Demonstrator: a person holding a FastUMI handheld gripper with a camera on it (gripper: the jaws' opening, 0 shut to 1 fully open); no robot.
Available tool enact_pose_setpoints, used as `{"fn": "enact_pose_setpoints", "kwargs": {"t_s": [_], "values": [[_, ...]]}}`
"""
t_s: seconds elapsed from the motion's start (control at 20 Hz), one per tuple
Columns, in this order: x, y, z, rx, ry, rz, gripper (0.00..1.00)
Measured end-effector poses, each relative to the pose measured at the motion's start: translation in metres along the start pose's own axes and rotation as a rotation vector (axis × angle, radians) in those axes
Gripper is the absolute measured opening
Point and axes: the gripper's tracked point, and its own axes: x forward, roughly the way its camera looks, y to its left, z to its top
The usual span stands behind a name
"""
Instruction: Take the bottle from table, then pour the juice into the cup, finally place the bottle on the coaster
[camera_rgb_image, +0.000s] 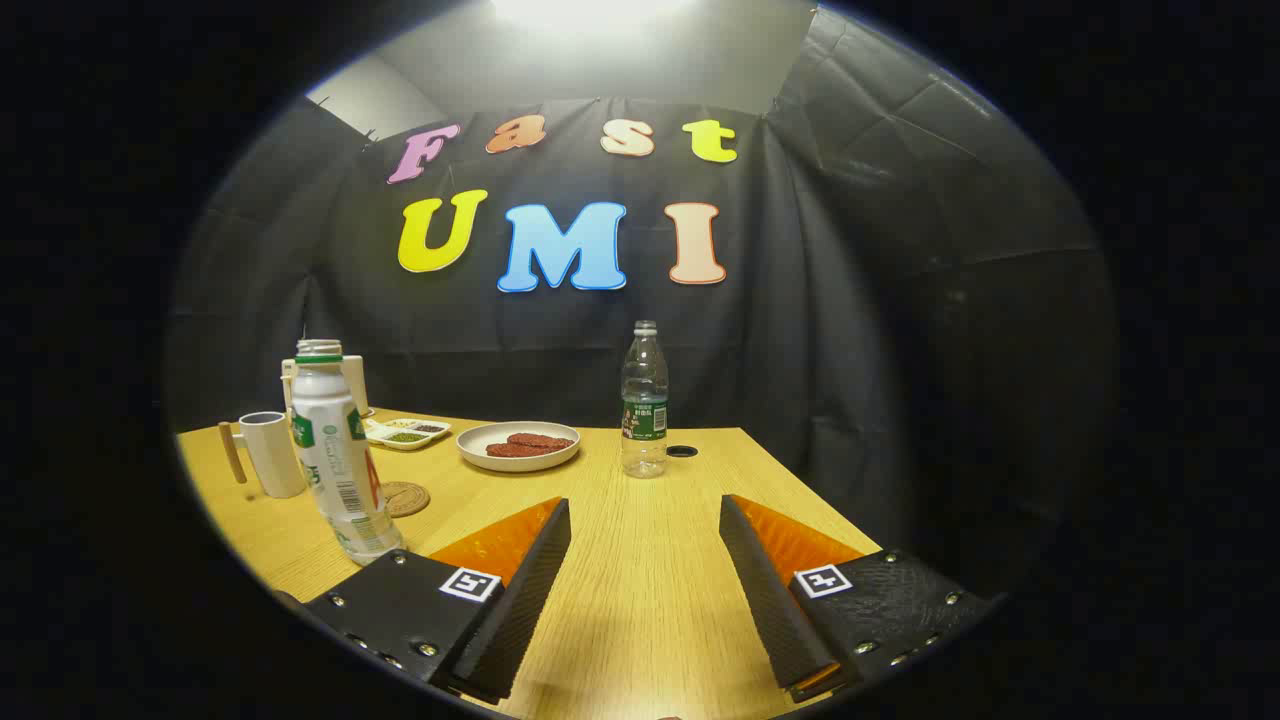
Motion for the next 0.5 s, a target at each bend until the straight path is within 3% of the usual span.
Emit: {"fn": "enact_pose_setpoints", "kwargs": {"t_s": [0.35, 0.5], "values": [[-0.008, 0.001, 0.012, -0.022, -0.019, 0.005, 0.92], [-0.022, 0.003, 0.038, -0.014, -0.056, -0.01, 0.92]]}}
